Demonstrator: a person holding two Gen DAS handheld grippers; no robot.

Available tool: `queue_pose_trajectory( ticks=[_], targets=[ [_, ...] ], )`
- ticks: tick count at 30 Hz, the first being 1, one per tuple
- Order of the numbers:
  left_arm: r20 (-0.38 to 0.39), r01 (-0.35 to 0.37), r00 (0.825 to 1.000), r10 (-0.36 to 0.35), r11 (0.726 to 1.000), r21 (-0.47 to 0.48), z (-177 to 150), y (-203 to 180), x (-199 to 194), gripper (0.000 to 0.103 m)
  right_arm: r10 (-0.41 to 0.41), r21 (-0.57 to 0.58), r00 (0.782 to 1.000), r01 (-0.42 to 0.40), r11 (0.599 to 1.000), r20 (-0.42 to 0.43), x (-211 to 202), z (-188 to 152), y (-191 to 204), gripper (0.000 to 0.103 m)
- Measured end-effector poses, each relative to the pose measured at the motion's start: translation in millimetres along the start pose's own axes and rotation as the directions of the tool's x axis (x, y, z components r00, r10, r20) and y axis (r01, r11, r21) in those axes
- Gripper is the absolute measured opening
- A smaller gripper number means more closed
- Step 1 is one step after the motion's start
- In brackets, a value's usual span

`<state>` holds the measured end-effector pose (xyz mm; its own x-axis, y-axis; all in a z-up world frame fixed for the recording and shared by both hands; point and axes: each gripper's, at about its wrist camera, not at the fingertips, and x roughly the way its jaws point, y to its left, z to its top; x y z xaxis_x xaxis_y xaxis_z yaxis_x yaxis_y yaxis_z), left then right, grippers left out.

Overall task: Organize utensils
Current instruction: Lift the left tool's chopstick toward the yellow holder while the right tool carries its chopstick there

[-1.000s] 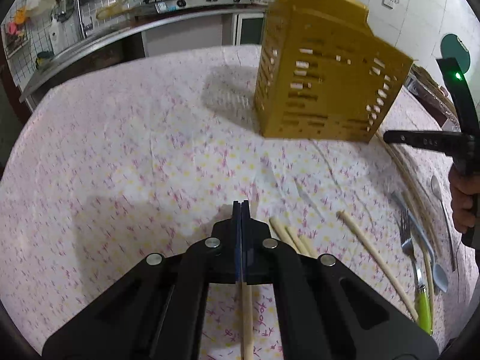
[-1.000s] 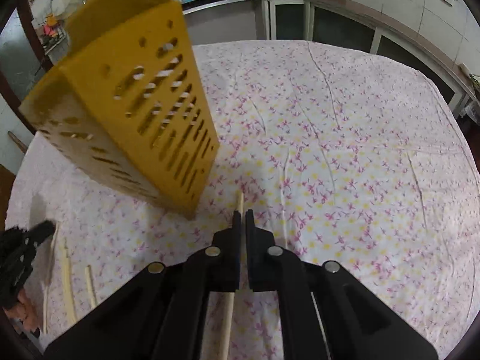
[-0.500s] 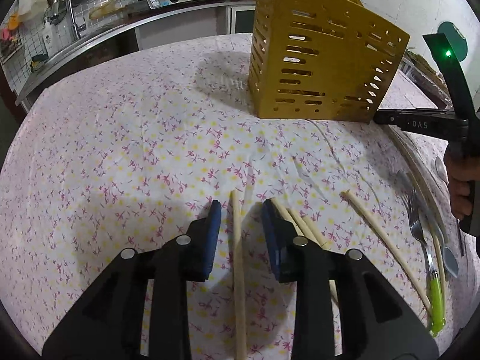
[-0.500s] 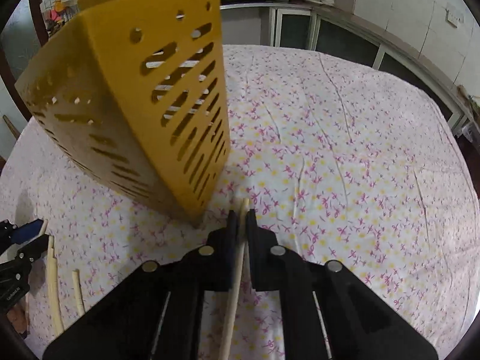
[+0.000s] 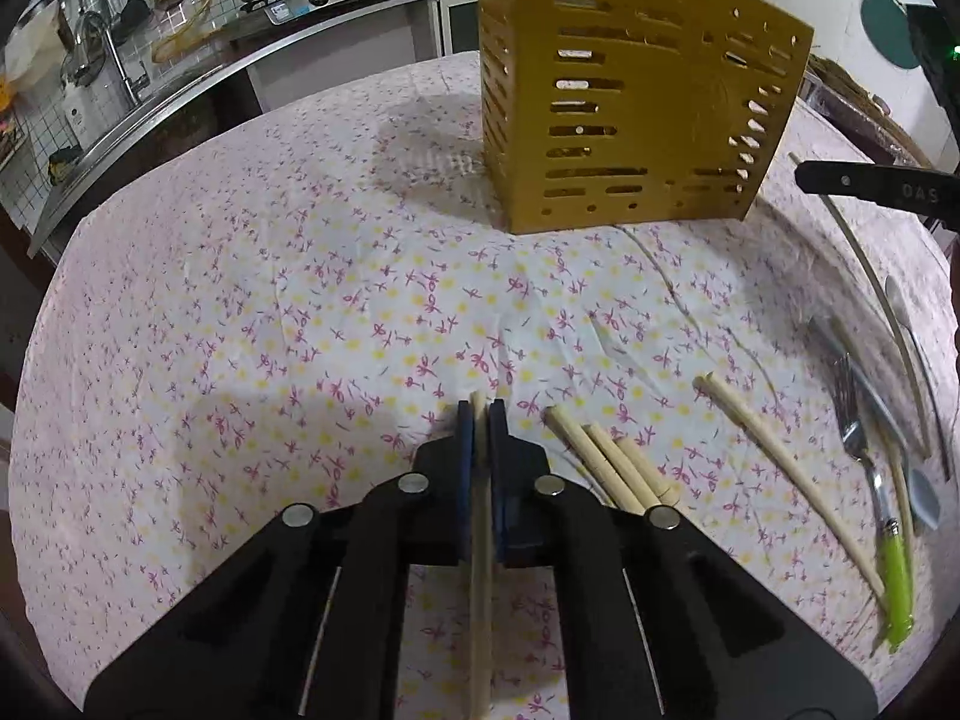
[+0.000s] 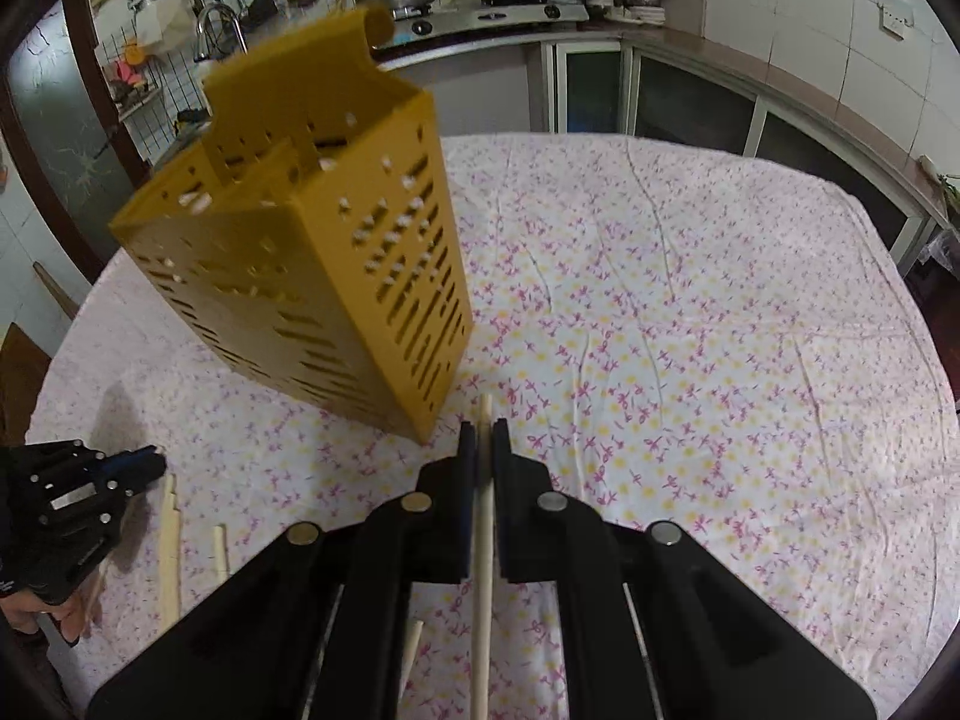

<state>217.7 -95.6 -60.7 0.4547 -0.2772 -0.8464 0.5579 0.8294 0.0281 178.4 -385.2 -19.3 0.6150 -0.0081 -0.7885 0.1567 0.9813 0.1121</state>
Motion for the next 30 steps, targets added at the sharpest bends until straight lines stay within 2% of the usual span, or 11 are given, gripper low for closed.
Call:
queue_pose_trajectory(
  ticks=[3, 8, 13, 16, 24, 30],
  targets=[
    [0.041, 0.000, 0.999, 0.000, 1.000, -0.020, 4, 0, -16, 0.003, 0.012, 0.007, 0.999, -0.012, 1.000, 0.031, -15, 2, -1, 0.006],
    [0.142, 0.049, 0.989, -0.040, 0.997, -0.060, 12, 1, -47, 0.004, 0.053, 0.026, 0.993, -0.056, 0.998, 0.105, -48, 4, -3, 0.006],
    [0.253, 0.098, 0.965, -0.070, 0.990, -0.103, 25, 5, -80, 0.004, 0.081, 0.013, 0.978, -0.085, 0.996, 0.191, -82, 8, 2, 0.006],
    [0.294, 0.116, 0.952, -0.080, 0.987, -0.109, 31, 6, -94, 0.004, 0.084, -0.002, 0.968, -0.086, 0.996, 0.237, -99, 10, 5, 0.006],
    [0.389, 0.110, 0.919, -0.054, 0.986, -0.122, 44, 5, -120, 0.004, 0.085, -0.036, 0.944, -0.078, 0.996, 0.319, -134, 15, 13, 0.006],
    [0.472, 0.106, 0.881, -0.039, 0.988, -0.116, 75, 2, -145, 0.004, 0.096, -0.075, 0.910, -0.072, 0.995, 0.404, -174, 36, 23, 0.006]
  ],
)
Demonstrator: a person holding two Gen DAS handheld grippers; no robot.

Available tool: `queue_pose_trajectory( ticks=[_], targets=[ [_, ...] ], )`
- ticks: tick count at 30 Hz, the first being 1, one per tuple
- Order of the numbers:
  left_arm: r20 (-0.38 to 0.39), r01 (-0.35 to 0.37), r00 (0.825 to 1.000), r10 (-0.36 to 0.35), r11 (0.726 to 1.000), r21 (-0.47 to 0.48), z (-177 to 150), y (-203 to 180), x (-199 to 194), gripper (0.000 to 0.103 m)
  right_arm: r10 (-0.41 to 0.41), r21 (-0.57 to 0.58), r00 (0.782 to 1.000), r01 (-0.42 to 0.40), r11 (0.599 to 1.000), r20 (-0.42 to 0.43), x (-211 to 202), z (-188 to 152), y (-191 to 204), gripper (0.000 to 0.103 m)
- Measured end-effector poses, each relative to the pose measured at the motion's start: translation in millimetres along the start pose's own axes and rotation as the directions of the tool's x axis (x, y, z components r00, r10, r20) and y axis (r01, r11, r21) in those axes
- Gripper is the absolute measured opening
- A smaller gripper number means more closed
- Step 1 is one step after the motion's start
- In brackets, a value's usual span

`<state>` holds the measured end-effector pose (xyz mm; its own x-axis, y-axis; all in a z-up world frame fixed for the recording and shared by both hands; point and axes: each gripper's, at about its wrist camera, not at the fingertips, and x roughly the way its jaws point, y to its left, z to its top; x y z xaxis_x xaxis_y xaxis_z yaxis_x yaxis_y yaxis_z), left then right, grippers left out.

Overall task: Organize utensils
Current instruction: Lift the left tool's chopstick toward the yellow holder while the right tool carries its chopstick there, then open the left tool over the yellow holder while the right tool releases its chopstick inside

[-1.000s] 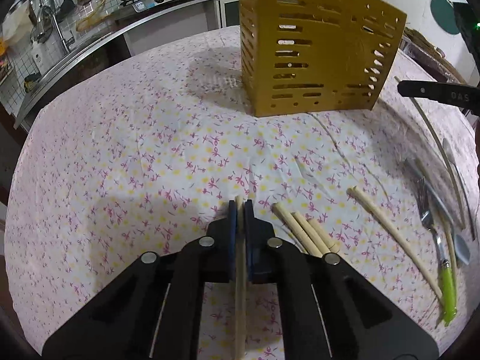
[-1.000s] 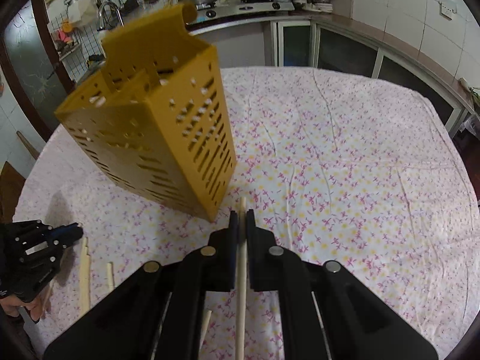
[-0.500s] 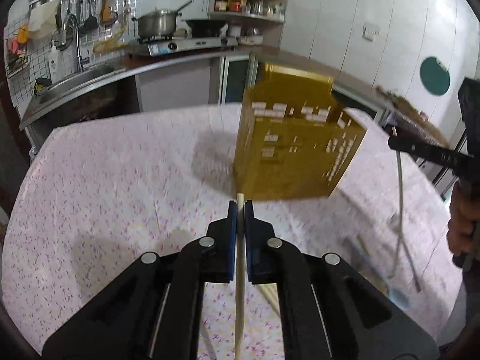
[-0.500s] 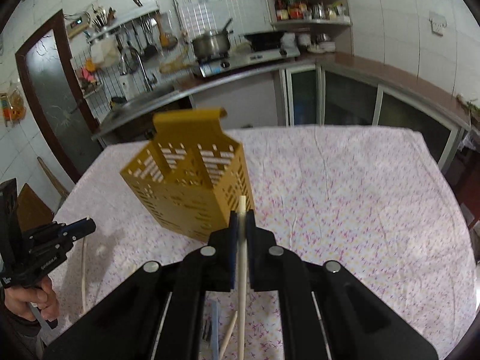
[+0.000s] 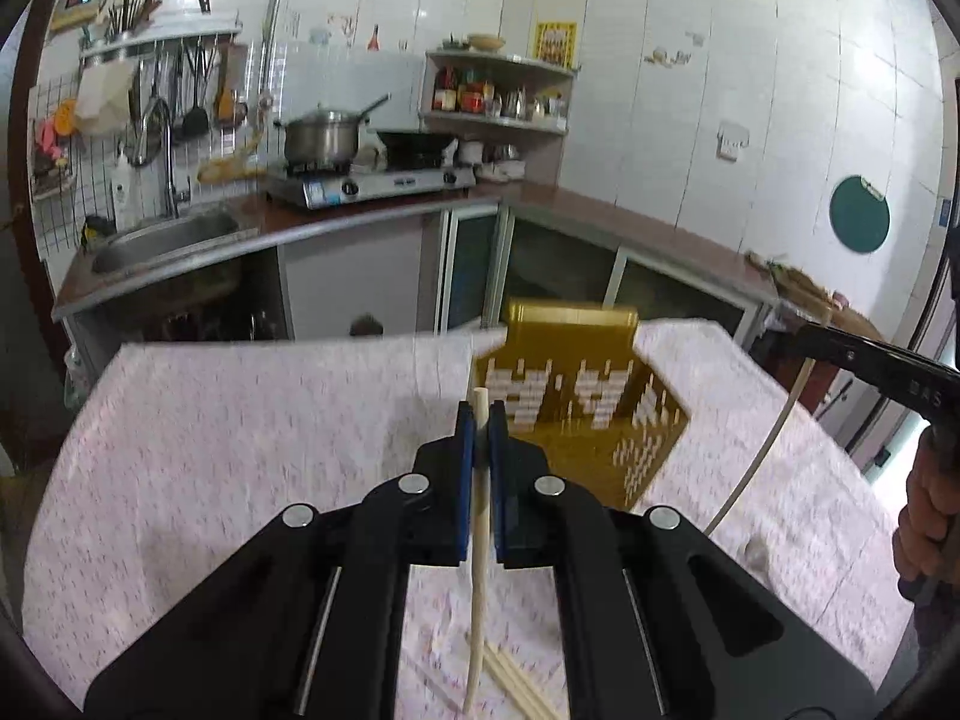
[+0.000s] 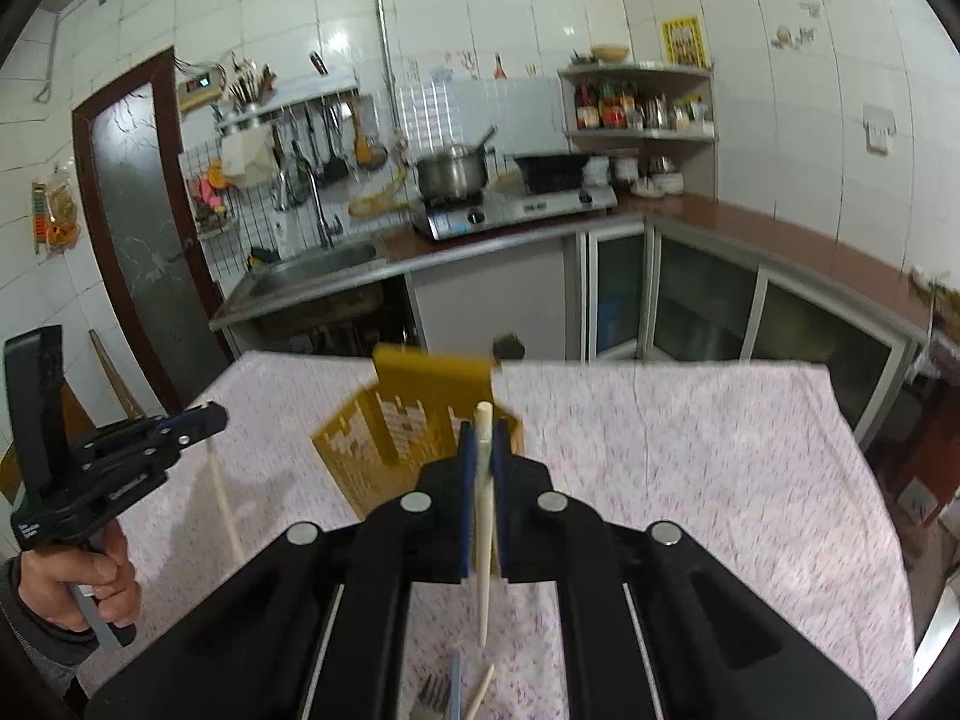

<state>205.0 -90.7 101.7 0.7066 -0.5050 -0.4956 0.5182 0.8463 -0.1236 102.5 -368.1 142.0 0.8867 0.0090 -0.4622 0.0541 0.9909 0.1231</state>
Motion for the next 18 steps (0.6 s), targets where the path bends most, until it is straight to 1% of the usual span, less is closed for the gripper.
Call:
queue_pose_trajectory(
  ticks=[5, 8, 11, 15, 18],
  targets=[
    [0.100, 0.006, 0.995, -0.007, 1.000, 0.012, 51, -11, -10, 0.004, -0.001, -0.034, 0.997, 0.003, 0.999, 0.082, -18, 42, 11, 0.006],
    [0.164, 0.016, 0.986, -0.018, 1.000, 0.014, 90, -19, -13, 0.004, 0.003, -0.051, 0.993, 0.003, 0.999, 0.121, -22, 67, 19, 0.006],
    [0.204, 0.023, 0.979, -0.030, 0.999, 0.033, 119, -29, -8, 0.004, -0.005, -0.070, 0.989, 0.015, 0.997, 0.150, -20, 87, 26, 0.006],
    [0.223, 0.029, 0.974, -0.038, 0.999, 0.043, 139, -39, 10, 0.004, -0.013, -0.072, 0.987, 0.025, 0.997, 0.162, -6, 105, 29, 0.006],
    [0.224, 0.034, 0.974, -0.039, 0.999, 0.028, 140, -41, 29, 0.004, -0.010, -0.063, 0.988, 0.019, 0.998, 0.152, 8, 106, 28, 0.006]
  ],
)
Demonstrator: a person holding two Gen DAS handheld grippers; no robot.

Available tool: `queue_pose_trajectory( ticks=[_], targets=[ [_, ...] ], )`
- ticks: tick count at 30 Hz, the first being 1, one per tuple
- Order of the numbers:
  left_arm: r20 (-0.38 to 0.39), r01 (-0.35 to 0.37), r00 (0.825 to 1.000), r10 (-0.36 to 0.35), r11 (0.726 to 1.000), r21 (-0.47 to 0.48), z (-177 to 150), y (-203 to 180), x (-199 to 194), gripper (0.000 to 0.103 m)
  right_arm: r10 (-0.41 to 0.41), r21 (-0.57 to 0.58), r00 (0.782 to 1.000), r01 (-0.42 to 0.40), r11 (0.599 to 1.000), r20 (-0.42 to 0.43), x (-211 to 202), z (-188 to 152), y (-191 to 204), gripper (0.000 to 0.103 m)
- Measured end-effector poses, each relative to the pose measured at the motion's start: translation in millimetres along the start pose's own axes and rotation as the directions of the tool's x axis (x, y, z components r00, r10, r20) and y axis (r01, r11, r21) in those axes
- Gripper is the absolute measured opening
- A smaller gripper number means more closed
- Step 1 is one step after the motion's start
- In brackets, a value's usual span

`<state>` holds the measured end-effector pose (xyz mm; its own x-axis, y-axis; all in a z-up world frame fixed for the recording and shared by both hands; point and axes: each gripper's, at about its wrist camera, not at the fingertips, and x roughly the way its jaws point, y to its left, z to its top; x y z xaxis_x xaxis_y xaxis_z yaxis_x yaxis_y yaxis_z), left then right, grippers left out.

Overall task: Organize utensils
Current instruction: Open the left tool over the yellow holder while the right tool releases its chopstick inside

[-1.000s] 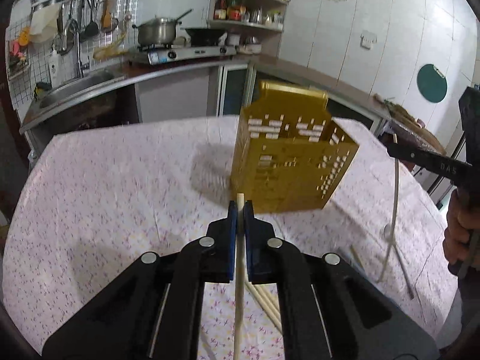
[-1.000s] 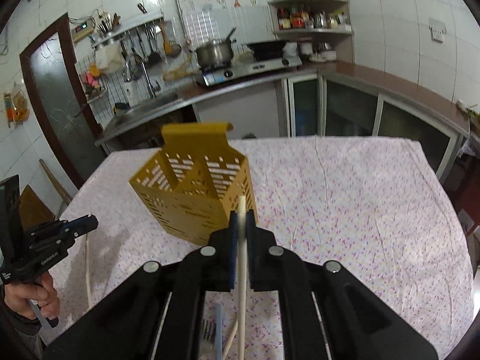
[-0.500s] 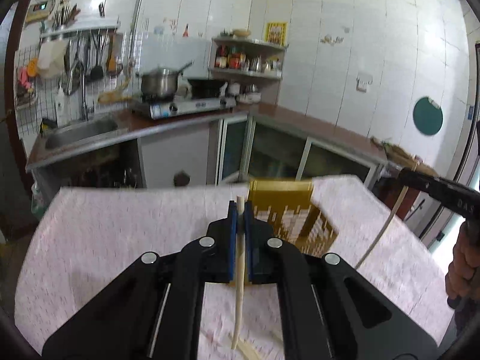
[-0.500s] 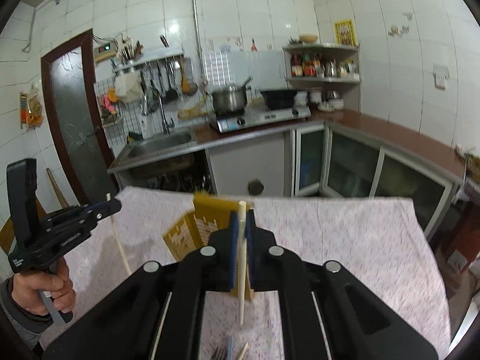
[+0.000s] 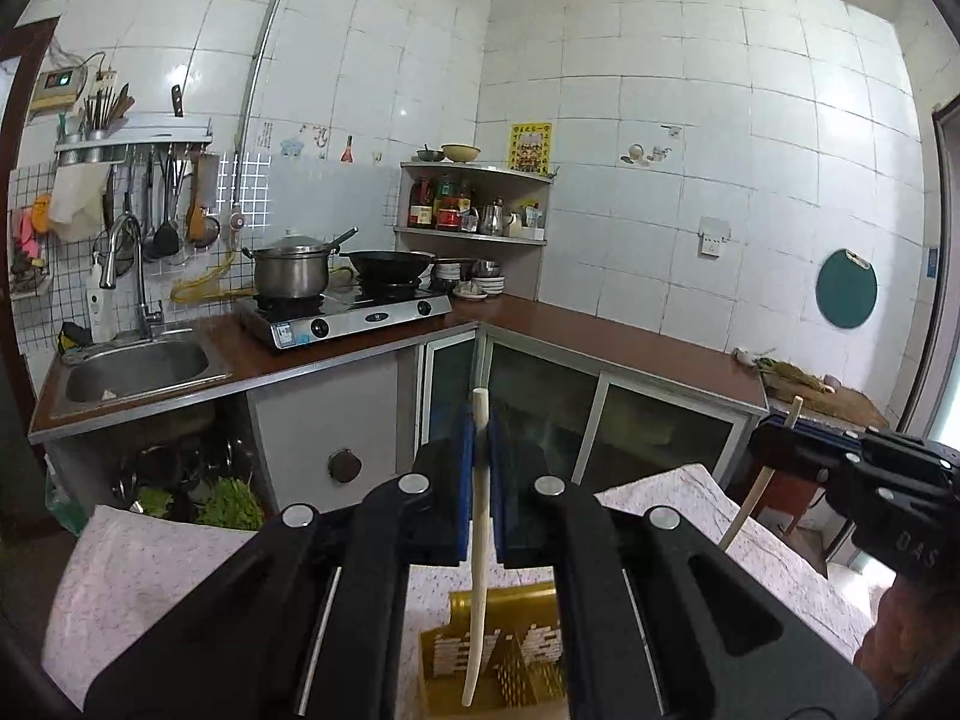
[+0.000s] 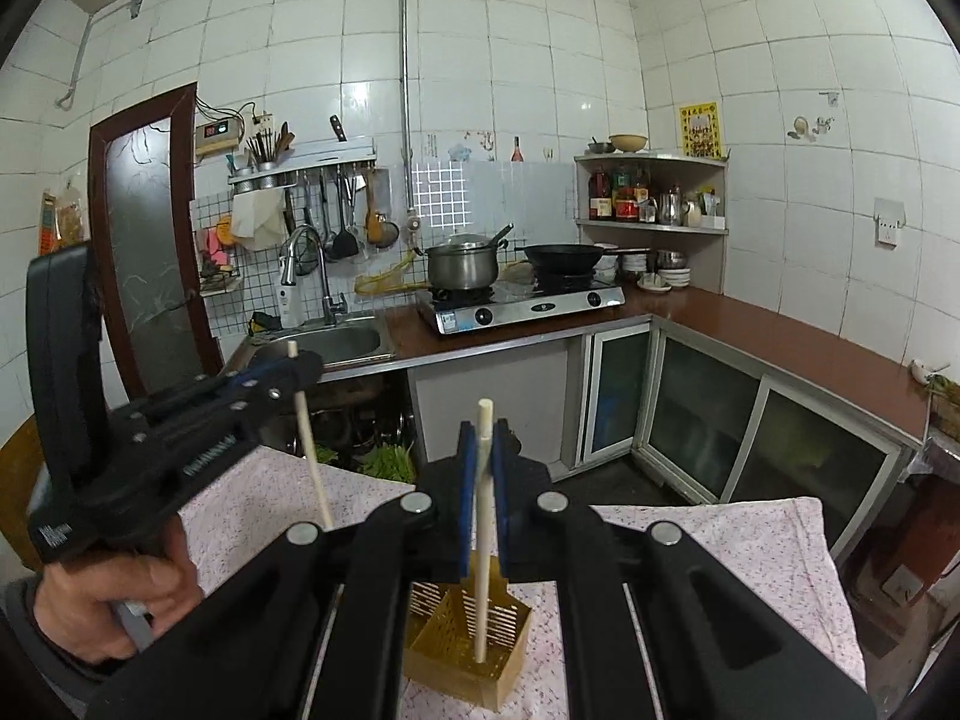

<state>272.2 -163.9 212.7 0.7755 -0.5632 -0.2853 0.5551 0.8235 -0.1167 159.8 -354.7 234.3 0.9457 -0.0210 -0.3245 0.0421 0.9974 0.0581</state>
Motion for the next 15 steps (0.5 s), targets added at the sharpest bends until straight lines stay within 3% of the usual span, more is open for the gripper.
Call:
queue_pose_trajectory(
  ticks=[8, 9, 10, 12, 15],
  targets=[
    [-0.085, -0.014, 0.996, 0.012, 1.000, -0.016, -37, 16, 36, 0.004, 0.000, 0.001, 0.997, 0.000, 1.000, -0.083, 38, -30, -6, 0.007],
    [-0.096, -0.014, 0.995, 0.012, 1.000, -0.023, -43, 20, 36, 0.015, 0.001, 0.007, 0.996, 0.000, 1.000, -0.090, 38, -33, -8, 0.007],
    [-0.100, -0.020, 0.995, 0.017, 0.999, -0.030, -47, 23, 34, 0.033, 0.004, 0.018, 0.996, -0.003, 1.000, -0.090, 37, -37, -11, 0.007],
    [-0.086, -0.026, 0.996, 0.021, 0.998, -0.051, -53, 33, 24, 0.048, 0.006, 0.029, 0.996, -0.004, 1.000, -0.084, 29, -42, -16, 0.007],
    [-0.098, -0.048, 0.994, 0.044, 0.998, -0.042, -62, 43, 5, 0.048, -0.004, 0.029, 0.997, 0.006, 1.000, -0.071, 12, -50, -21, 0.011]
  ],
)
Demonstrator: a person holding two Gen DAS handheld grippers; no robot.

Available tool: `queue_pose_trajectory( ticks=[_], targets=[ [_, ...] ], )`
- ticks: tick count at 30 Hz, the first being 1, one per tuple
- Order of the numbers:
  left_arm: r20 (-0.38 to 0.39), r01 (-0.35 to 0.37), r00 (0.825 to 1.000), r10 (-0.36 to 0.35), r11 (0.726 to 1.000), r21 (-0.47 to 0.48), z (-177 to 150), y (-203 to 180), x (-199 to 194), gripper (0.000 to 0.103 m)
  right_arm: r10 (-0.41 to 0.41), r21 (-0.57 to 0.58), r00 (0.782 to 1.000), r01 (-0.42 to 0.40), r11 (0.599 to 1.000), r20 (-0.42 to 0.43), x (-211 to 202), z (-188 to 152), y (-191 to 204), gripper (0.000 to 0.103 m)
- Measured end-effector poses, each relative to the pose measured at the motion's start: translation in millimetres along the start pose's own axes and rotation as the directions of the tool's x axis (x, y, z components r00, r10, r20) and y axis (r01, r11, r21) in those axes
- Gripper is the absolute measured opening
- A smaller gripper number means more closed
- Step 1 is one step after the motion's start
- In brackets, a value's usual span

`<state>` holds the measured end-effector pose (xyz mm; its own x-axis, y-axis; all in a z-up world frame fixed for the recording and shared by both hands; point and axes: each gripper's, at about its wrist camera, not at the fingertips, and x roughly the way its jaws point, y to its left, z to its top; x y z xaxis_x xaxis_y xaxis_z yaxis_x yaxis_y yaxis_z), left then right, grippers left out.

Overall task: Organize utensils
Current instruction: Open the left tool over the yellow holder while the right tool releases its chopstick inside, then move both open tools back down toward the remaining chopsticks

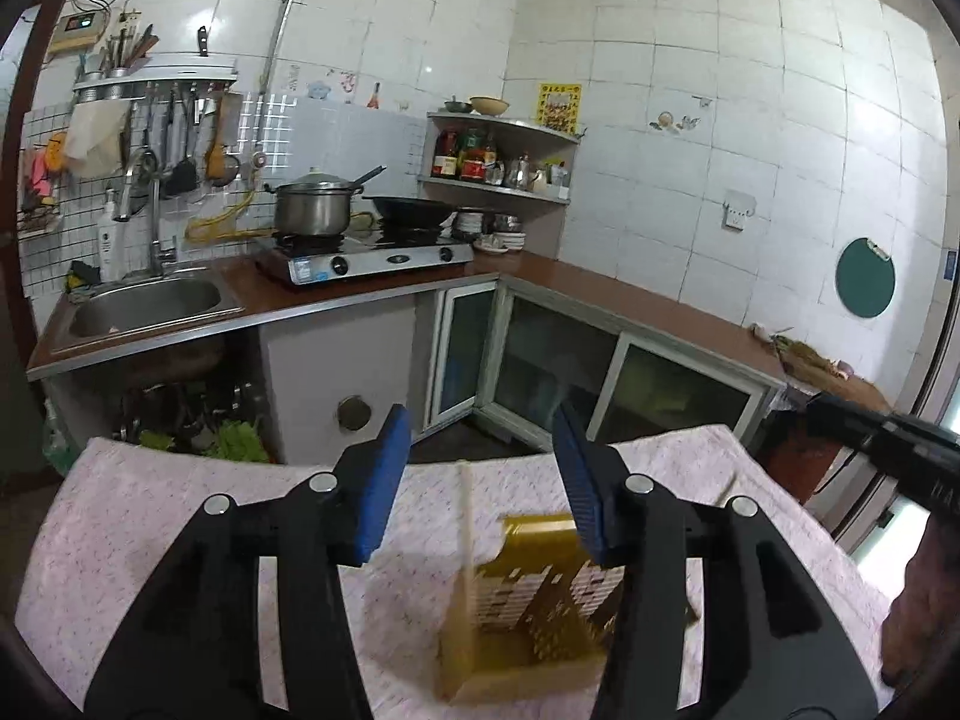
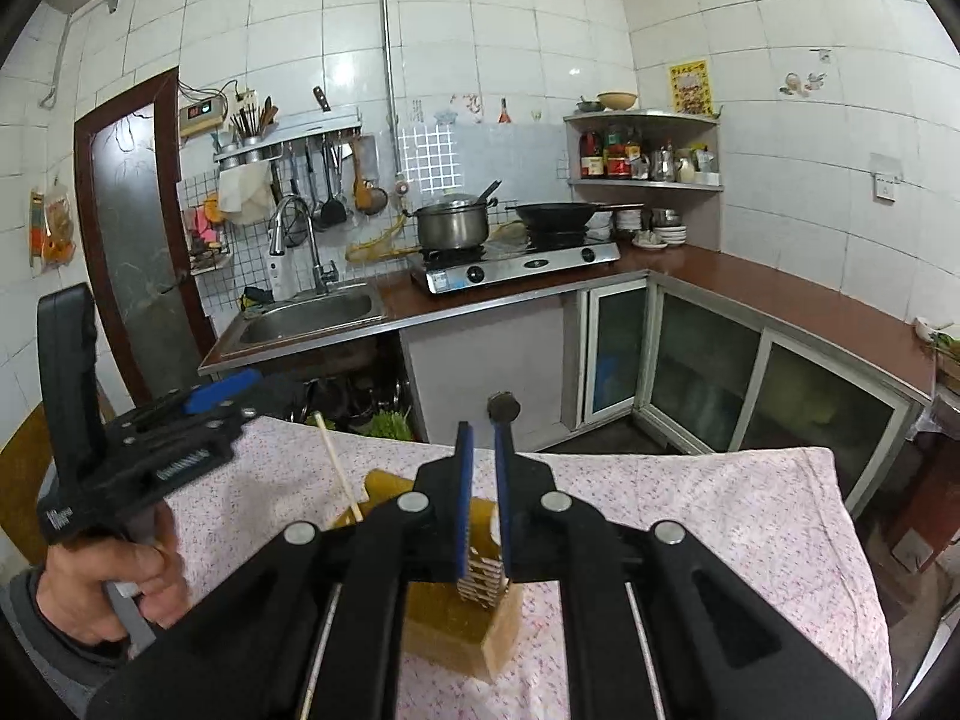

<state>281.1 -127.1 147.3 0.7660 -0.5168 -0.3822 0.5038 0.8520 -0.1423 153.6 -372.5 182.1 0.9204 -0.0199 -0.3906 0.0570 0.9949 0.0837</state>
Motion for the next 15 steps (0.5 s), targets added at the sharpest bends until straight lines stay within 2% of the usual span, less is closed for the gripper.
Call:
queue_pose_trajectory(
  ticks=[3, 7, 10, 11, 15],
  targets=[
    [-0.036, -0.043, 0.998, 0.043, 0.999, 0.009, -18, 11, -21, 0.049, -0.009, 0.011, 1.000, 0.009, 1.000, -0.017, -19, -23, -8, 0.032],
    [-0.156, -0.097, 0.983, 0.094, 0.995, -0.012, -68, 29, -41, 0.049, -0.035, 0.030, 0.997, 0.037, 0.999, -0.071, -33, -71, -21, 0.032],
    [-0.279, -0.115, 0.956, 0.095, 0.992, -0.056, -124, 41, -49, 0.048, -0.046, 0.064, 0.989, 0.055, 0.996, -0.137, -39, -120, -32, 0.032],
    [-0.331, -0.116, 0.940, 0.086, 0.991, -0.071, -147, 43, -50, 0.048, -0.054, 0.079, 0.986, 0.067, 0.995, -0.155, -39, -136, -36, 0.032],
    [-0.413, -0.116, 0.908, 0.066, 0.988, -0.098, -204, 40, -55, 0.047, -0.051, 0.131, 0.973, 0.082, 0.988, -0.223, -37, -179, -46, 0.032]
  ],
)
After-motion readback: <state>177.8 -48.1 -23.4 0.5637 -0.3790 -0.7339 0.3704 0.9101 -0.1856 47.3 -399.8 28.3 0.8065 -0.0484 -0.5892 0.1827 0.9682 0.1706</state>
